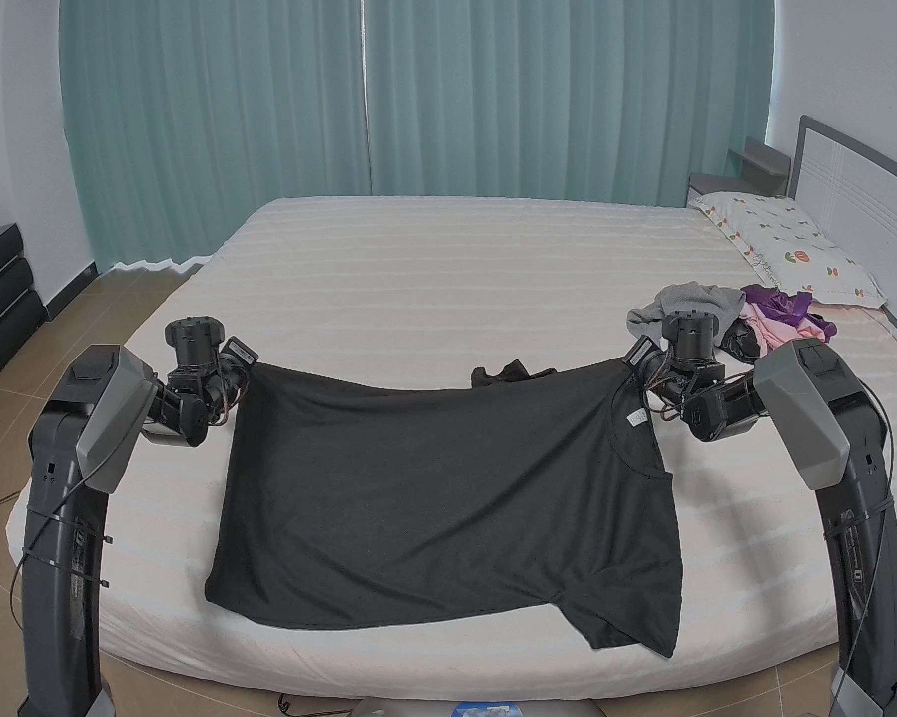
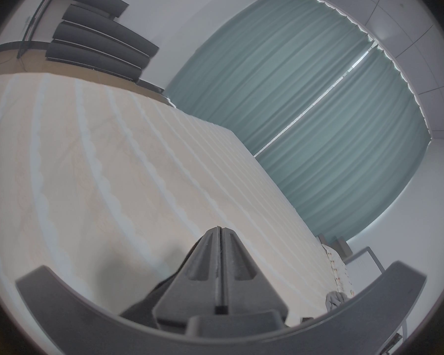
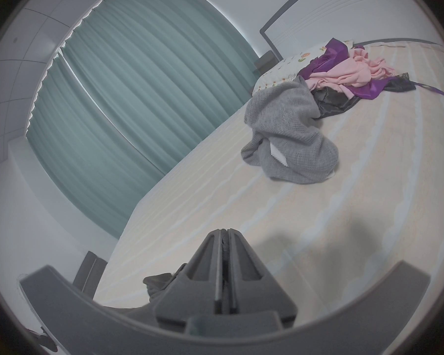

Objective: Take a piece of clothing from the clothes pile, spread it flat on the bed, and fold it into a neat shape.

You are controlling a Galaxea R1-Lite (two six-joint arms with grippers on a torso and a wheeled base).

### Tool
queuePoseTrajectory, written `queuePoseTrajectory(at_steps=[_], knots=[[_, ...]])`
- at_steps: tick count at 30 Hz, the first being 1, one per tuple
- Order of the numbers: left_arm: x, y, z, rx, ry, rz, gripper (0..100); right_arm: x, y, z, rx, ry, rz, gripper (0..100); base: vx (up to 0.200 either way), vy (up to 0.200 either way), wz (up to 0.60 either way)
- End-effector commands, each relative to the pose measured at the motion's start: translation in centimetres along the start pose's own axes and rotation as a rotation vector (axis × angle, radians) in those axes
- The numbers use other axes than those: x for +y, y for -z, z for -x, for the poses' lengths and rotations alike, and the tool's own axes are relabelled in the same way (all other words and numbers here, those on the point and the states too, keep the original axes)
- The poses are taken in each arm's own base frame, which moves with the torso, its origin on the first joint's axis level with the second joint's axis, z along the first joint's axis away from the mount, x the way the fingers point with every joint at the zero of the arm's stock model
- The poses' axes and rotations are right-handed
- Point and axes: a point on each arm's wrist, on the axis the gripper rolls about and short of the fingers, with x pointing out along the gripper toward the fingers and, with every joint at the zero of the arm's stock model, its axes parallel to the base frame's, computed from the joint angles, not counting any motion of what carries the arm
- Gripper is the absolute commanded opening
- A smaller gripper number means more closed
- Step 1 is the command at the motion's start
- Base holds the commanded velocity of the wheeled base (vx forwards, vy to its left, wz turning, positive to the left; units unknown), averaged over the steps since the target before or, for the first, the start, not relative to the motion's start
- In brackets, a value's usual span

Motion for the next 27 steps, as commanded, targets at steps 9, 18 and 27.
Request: queuePoseTrajectory(at_steps=[9,18,27], knots=[[0.2,1.2,-1.0,0.006,0.01,-0.002,0,-2.9,2.9,-1.6,0.033,0.065,0.059,0,0.0,0.0,0.0],[0.5,1.0,-0.8,0.013,-0.009,0.008,100,-2.4,1.9,-0.6,0.031,0.065,0.044,100,0.0,0.0,0.0],[-0.8,-3.2,5.5,0.035,-0.047,0.103,100,-2.0,-0.5,7.6,0.179,-0.016,-0.006,100,0.0,0.0,0.0]])
